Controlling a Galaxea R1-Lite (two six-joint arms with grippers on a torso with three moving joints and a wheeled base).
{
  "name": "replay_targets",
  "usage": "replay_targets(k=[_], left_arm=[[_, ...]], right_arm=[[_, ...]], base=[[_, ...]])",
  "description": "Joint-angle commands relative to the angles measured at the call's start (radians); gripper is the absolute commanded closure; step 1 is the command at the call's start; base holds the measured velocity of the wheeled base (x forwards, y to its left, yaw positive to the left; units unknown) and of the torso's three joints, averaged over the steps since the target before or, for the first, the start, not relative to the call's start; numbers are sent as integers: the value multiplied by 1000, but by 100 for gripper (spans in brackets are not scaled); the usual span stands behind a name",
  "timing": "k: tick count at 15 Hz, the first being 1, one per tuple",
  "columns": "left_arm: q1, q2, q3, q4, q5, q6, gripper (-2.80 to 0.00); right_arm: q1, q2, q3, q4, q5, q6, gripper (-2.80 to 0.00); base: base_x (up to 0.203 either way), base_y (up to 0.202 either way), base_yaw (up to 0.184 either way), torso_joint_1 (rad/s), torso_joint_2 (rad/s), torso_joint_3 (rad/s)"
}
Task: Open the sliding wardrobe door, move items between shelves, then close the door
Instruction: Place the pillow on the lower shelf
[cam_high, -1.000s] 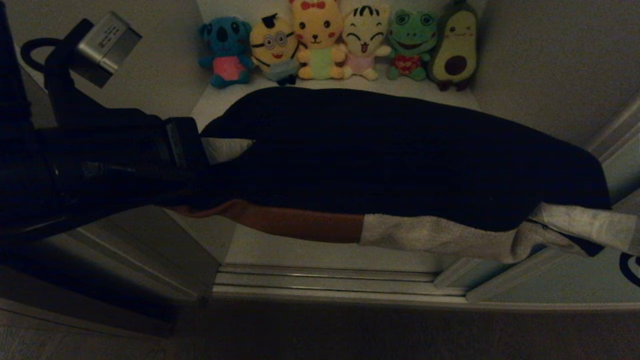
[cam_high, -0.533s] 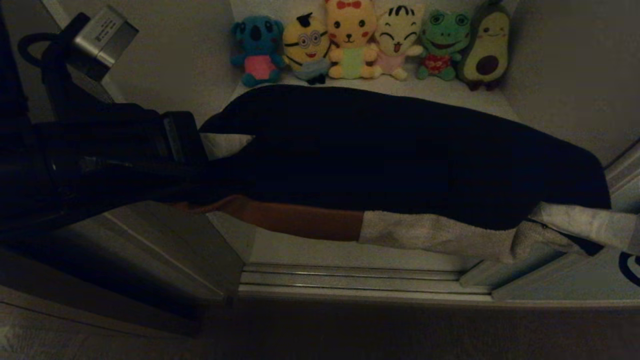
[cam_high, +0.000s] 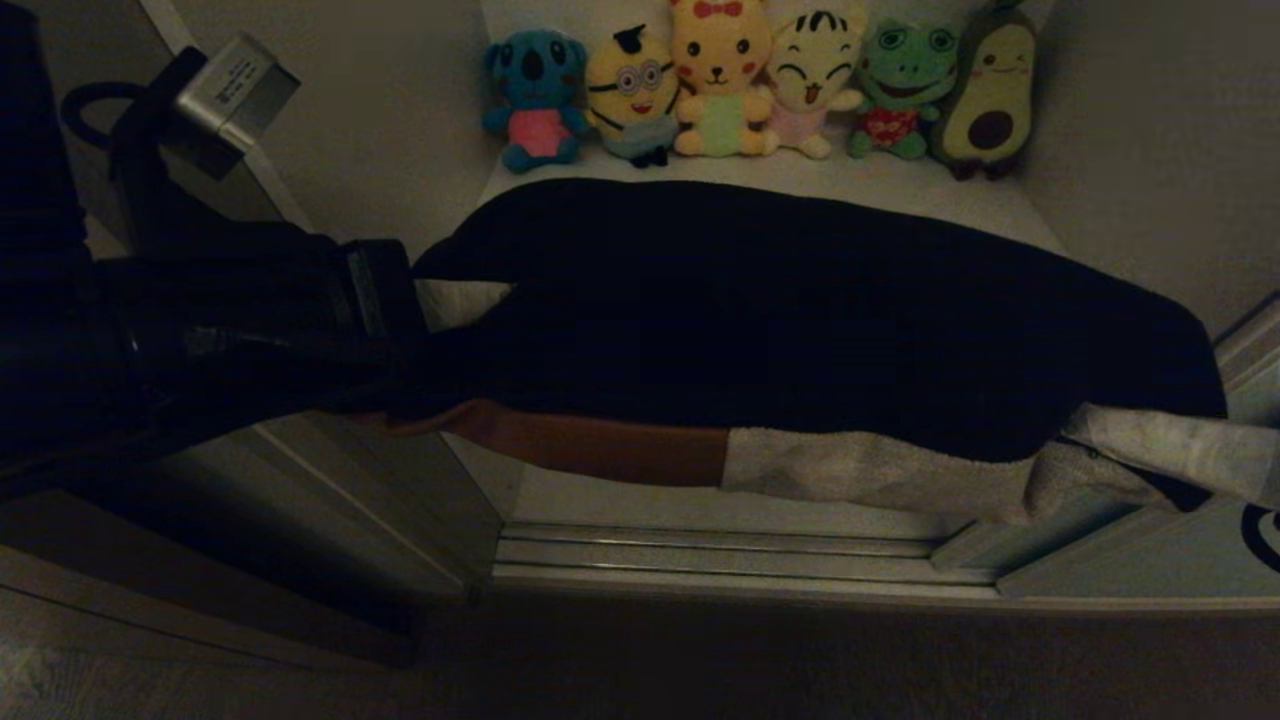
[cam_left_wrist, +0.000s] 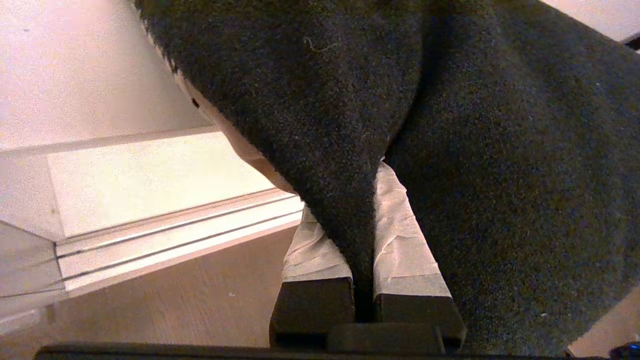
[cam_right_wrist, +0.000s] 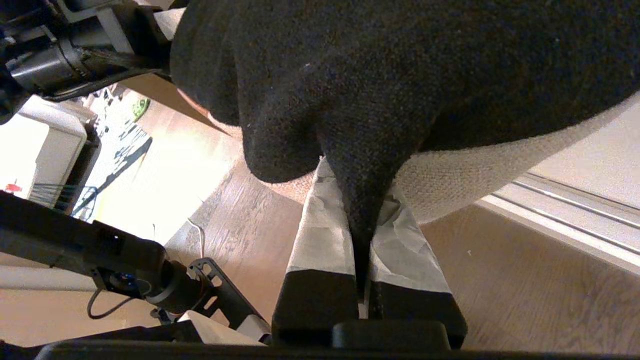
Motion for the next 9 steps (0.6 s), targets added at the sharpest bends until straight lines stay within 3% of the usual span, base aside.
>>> replay_targets(k=[1,4,9], left_arm=[[-2,-13,1,-1,-3,-2,0],[-5,-49,-20,0,-7,0,0],[-71,-124,-44,18,-6,-2,0]], right_arm=[[0,-5,-4,-3,1,2,0],[0,-37,-23,-1,0,2,0],[0,-121,-41,18,6,-22,0]], base=[[0,0,0,0,0,0],[0,0,0,0,0,0],[0,0,0,0,0,0]])
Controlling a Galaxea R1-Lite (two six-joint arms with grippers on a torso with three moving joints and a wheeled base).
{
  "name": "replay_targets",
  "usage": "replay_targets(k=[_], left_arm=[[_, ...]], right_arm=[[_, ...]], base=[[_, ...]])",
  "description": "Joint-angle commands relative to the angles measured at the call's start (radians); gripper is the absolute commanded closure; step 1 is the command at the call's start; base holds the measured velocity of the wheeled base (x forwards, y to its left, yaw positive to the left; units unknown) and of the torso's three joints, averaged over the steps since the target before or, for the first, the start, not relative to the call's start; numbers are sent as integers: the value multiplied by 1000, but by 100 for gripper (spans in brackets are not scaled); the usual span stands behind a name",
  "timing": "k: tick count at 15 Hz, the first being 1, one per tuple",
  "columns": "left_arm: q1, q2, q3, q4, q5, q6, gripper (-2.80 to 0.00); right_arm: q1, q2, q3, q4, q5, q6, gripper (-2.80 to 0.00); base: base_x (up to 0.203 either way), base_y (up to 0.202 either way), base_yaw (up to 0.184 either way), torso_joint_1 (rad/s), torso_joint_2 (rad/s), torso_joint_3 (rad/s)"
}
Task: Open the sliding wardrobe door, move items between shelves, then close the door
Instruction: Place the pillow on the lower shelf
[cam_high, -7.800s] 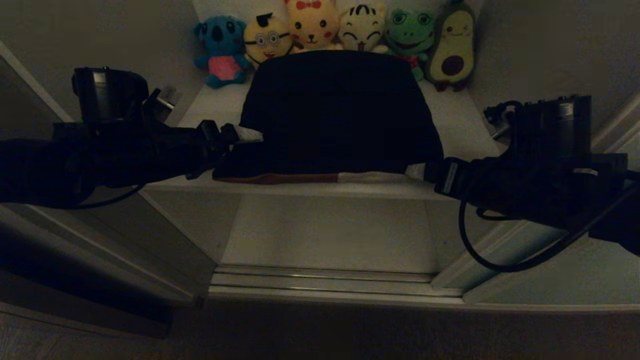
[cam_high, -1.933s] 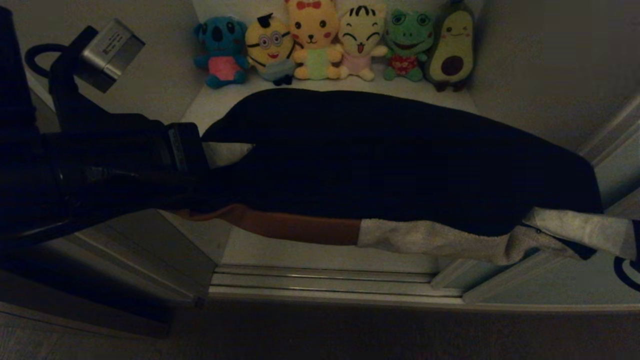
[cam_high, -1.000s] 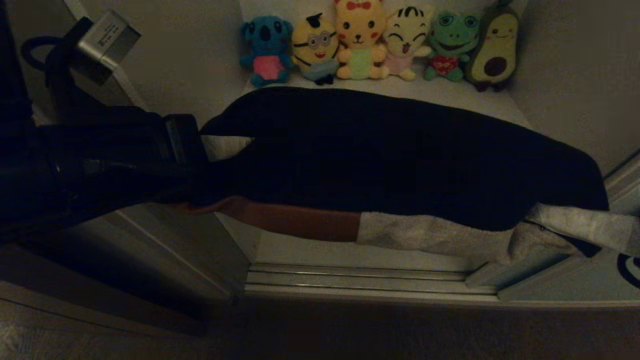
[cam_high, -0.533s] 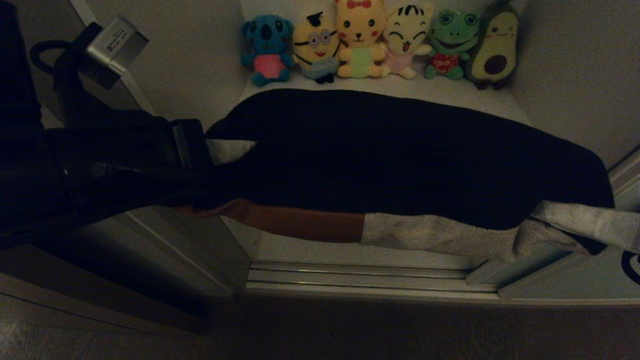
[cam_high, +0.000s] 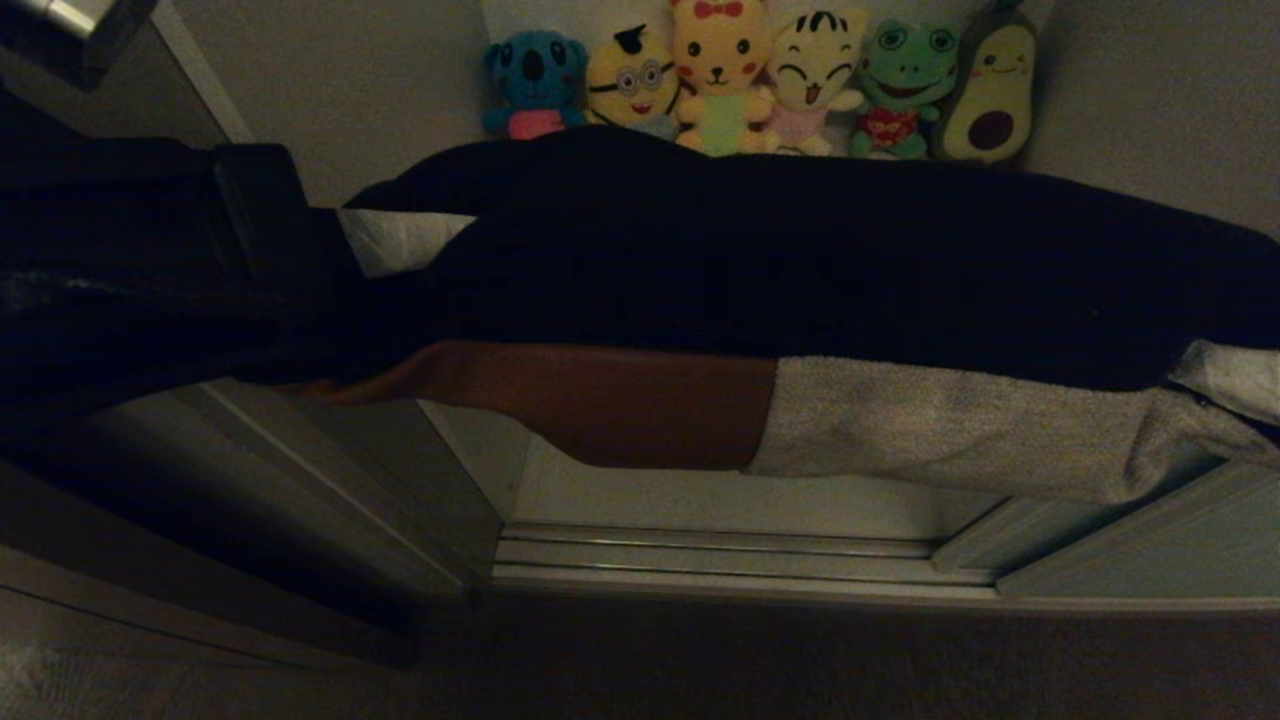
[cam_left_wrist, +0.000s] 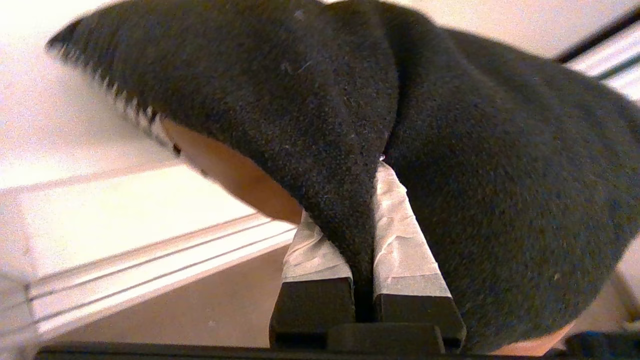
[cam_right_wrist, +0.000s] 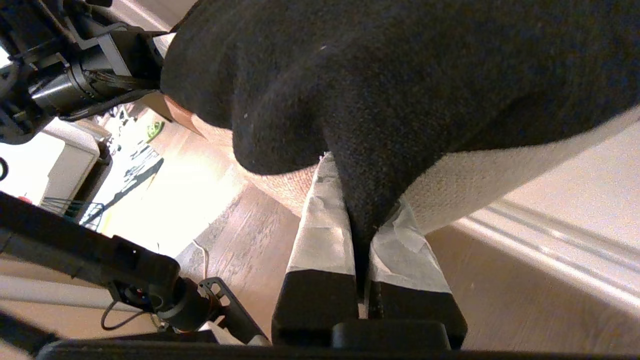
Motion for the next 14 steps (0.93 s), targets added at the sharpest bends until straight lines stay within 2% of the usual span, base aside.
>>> replay_targets(k=[1,5,8,10,14], left_arm=[[-21,-53,-6,13,-2,-2,0],[-59,-97,-38,77,-6,-4,0],[-72,-128,18,109,-7,-5,0],[-102,-155,30,130,-12,-7,0],[-107,-176,73,158,-69,-14,0]], right_arm=[[0,-68,-1,24,4,-14,0],[0,-131,-42,106,16,-18,0],[-3,-181,-77,202,22,-17,0],[-9,-217,-88,257,56,-13,0],[-13,-253,-78,341,107,-6,0]], base=[[0,0,0,0,0,0],[0,0,0,0,0,0],[0,0,0,0,0,0],[0,0,0,0,0,0],[0,0,0,0,0,0]])
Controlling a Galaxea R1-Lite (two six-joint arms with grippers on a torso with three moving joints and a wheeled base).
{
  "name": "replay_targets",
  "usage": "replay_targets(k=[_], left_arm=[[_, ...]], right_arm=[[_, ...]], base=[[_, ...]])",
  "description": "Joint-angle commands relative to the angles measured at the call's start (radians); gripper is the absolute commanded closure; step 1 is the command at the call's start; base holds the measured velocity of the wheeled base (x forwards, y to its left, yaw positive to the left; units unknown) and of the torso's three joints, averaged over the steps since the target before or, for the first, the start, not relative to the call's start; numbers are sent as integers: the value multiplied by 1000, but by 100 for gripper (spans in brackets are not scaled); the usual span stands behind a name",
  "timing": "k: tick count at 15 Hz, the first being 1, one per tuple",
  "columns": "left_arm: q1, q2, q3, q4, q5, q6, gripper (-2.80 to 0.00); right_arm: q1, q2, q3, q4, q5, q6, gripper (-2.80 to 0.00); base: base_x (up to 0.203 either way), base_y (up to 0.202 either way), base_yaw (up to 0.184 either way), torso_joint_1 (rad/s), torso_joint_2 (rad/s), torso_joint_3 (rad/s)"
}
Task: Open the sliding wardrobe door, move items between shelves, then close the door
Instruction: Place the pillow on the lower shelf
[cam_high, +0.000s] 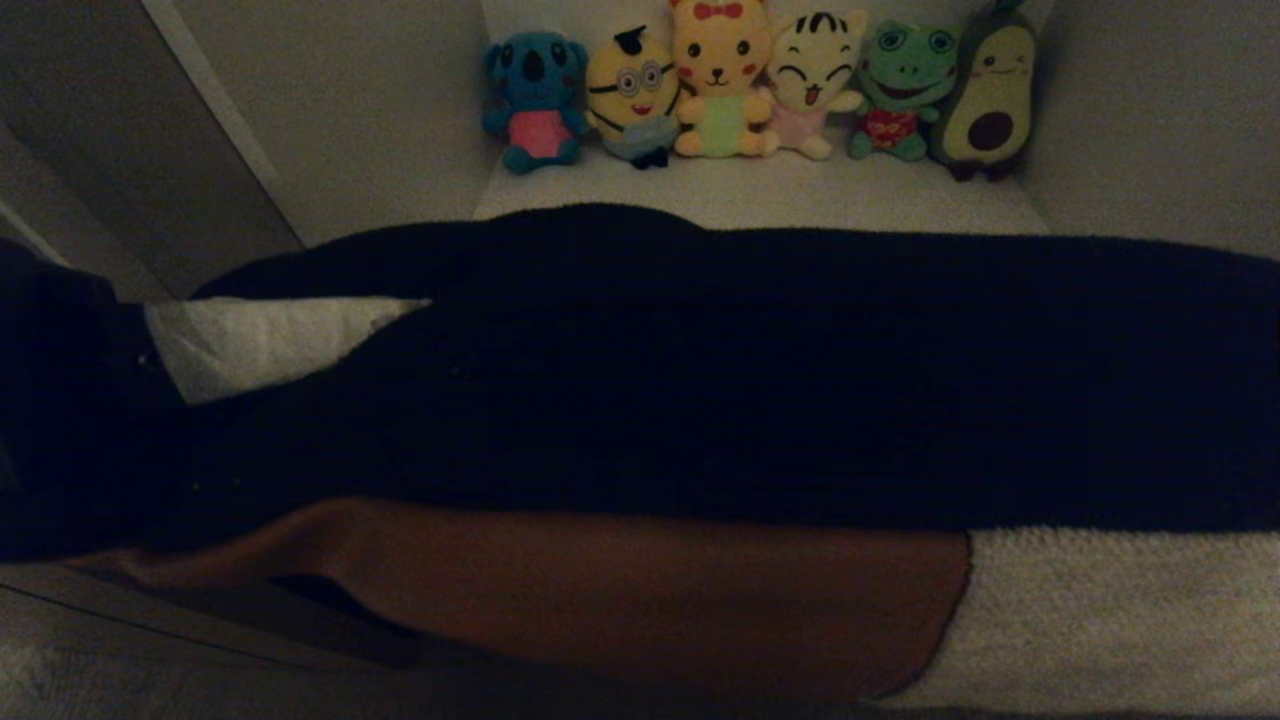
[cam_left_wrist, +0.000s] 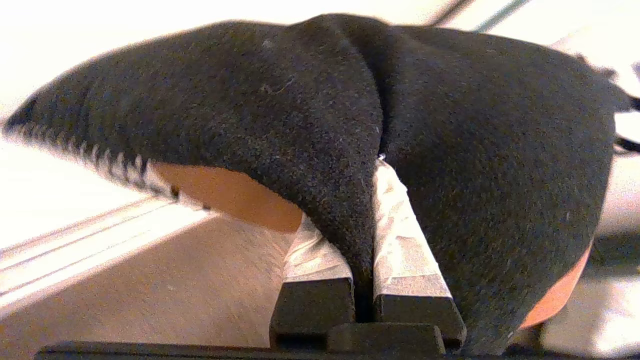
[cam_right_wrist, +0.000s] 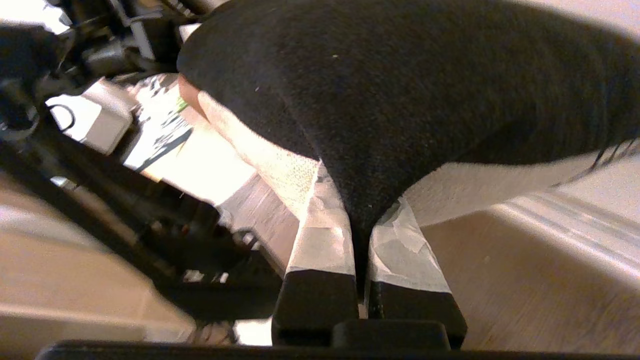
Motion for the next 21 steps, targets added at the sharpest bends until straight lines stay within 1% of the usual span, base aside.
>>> replay_targets(k=[1,5,7,9,10,12,13,16,19,21], left_arm=[[-2,-7,27,-1,-8,-3,0],[-3,32,60,-14,-29,-5,0],[-4,56,62,-16,-30,-4,0],[-5,97,62,-36,-29,-17,0],[-5,124,64,-71,-28,-34,0],[-8,173,64,-137,-29,-96,0],[-22,187,65,-160,-29,-120,0],[-37,220,85,-167,-29,-121,0],[-36,257,84,-174,-26,-119,0],[-36,282,78,-234,-23,-122,0]], right_arm=[[-1,-18,24,14,5,7,0],[2,3,88,9,7,11,0],[4,10,109,3,8,41,0],[3,39,112,-24,7,59,0],[3,63,112,-51,6,72,0],[3,109,112,-95,5,96,0],[3,127,113,-107,4,102,0],[1,147,128,-114,2,131,0],[0,192,146,-162,2,140,0],[0,213,142,-190,1,140,0]], base=[[0,0,0,0,0,0],[0,0,0,0,0,0],[0,0,0,0,0,0],[0,0,0,0,0,0],[0,0,0,0,0,0],[0,0,0,0,0,0],[0,0,0,0,0,0],[0,0,0,0,0,0],[0,0,0,0,0,0],[0,0,0,0,0,0]])
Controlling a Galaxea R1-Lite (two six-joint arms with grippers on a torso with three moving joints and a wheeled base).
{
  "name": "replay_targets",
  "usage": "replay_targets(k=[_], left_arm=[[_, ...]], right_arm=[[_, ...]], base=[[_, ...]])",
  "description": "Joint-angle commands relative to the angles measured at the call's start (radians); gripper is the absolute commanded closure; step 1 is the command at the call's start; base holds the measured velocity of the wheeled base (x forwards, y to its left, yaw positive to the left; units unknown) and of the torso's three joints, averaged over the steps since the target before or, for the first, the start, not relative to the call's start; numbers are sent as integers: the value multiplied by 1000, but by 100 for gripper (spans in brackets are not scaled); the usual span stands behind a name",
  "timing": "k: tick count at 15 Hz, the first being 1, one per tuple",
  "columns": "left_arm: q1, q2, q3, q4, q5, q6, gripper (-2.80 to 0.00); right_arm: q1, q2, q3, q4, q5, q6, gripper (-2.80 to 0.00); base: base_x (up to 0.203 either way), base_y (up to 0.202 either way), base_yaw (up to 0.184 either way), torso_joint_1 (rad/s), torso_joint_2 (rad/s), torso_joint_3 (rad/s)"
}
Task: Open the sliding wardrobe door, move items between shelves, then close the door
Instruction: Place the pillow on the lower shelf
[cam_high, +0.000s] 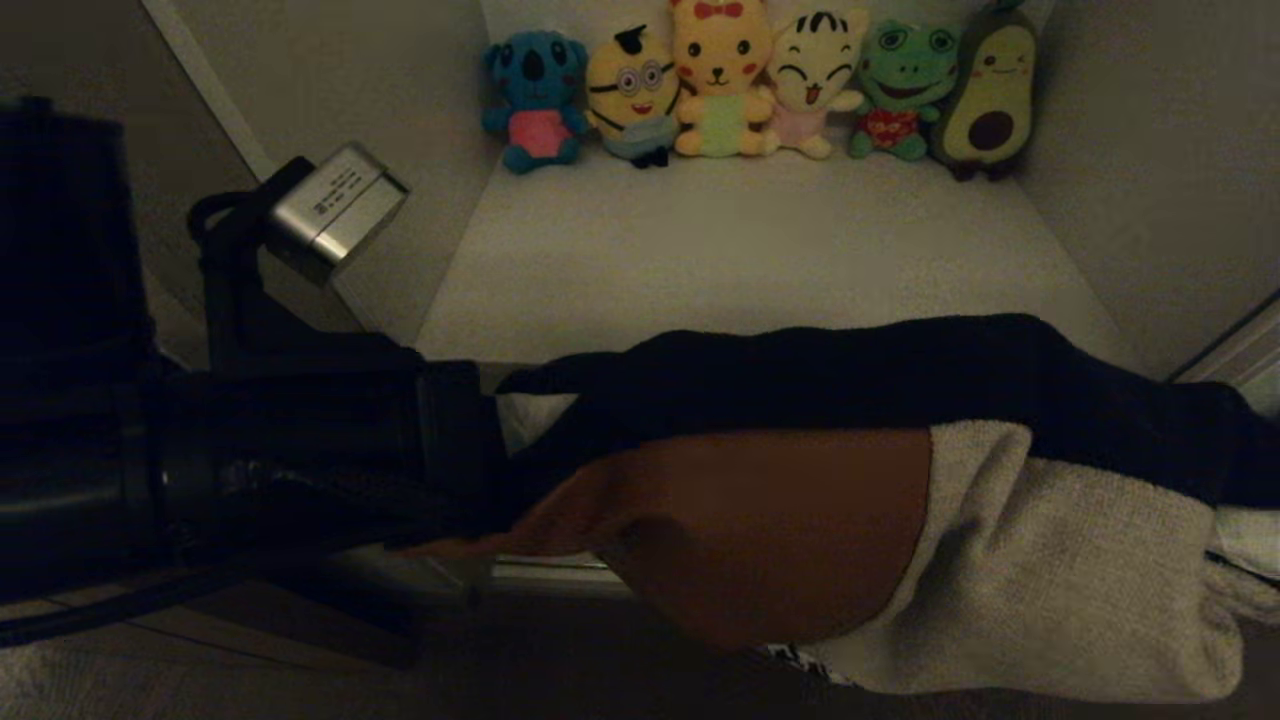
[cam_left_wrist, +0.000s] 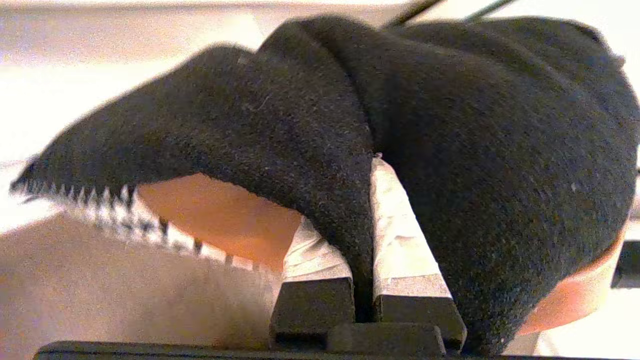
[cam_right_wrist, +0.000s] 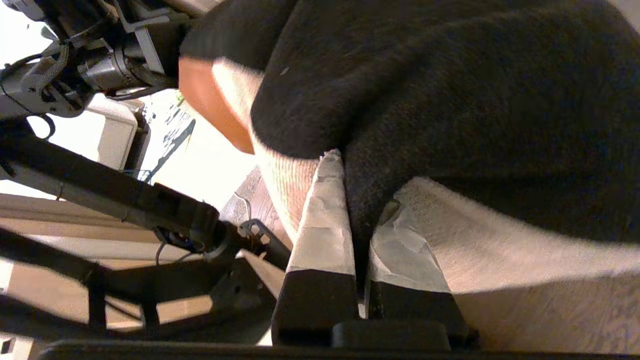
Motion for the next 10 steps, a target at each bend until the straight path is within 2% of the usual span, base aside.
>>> replay_targets(k=[1,10], left_arm=[[0,47,-3,-39,-1,-5,0],[0,63,6,-45,16,-13,0]], right_arm=[[0,39,-3,-7,2,4,0],[-1,29,19,-12,2,41,0]], base=[[0,0,0,0,0,0],[0,0,0,0,0,0]])
